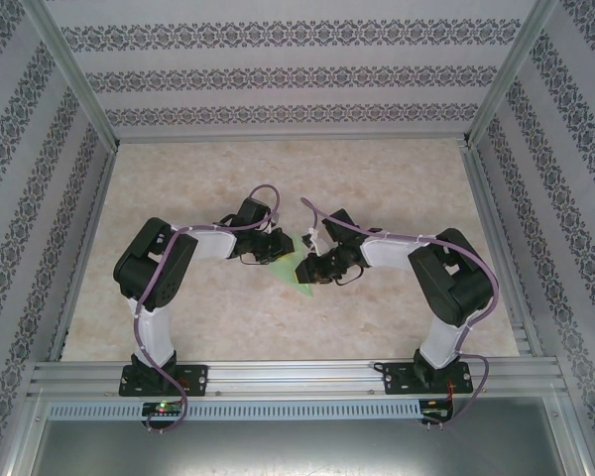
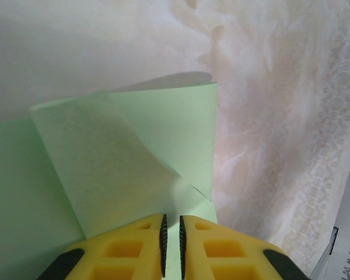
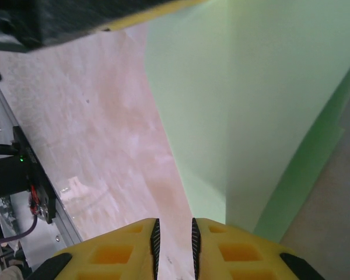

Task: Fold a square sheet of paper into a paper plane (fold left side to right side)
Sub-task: Fourth fold the wing at the center of the table.

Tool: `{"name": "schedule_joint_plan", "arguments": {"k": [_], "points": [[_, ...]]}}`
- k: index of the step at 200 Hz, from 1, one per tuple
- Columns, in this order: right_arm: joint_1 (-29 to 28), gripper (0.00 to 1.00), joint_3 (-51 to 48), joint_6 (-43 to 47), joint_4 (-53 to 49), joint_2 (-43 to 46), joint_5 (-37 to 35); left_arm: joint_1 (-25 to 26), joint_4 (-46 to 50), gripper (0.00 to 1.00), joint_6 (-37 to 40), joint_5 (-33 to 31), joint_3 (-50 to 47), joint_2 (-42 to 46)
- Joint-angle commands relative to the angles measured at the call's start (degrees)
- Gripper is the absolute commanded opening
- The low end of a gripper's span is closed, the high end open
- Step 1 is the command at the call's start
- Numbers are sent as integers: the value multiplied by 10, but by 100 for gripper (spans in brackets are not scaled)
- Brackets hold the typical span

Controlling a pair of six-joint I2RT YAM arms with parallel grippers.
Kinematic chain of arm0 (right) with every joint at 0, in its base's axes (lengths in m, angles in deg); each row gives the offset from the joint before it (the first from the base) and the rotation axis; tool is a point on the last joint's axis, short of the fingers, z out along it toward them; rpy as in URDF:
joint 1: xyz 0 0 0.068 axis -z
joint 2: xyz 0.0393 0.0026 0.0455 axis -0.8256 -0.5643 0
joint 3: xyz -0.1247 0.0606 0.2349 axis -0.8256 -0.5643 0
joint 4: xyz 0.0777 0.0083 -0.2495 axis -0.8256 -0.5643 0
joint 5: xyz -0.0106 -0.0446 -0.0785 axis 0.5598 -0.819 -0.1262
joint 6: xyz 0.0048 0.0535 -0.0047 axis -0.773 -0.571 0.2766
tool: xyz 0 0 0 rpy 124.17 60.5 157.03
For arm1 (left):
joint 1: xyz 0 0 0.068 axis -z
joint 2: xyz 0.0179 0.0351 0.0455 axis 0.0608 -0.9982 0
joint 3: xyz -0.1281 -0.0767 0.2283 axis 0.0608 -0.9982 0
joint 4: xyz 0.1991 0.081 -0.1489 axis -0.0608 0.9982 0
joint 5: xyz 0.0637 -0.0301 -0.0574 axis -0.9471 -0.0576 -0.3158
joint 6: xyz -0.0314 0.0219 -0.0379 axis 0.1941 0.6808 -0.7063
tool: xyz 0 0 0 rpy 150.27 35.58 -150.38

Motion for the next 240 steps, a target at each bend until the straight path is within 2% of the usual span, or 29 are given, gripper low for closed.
{"name": "schedule_joint_plan", "arguments": {"k": [1, 130, 240], "points": [[-5, 24, -7, 20, -28, -11, -18, 6, 52, 18, 14, -26, -27, -29], [-14, 24, -10, 40, -68, -17, -40, 6, 53, 18, 15, -26, -26, -31], [-22, 22, -29, 38, -87, -14, -22, 6, 53, 18, 14, -27, -25, -35]]}}
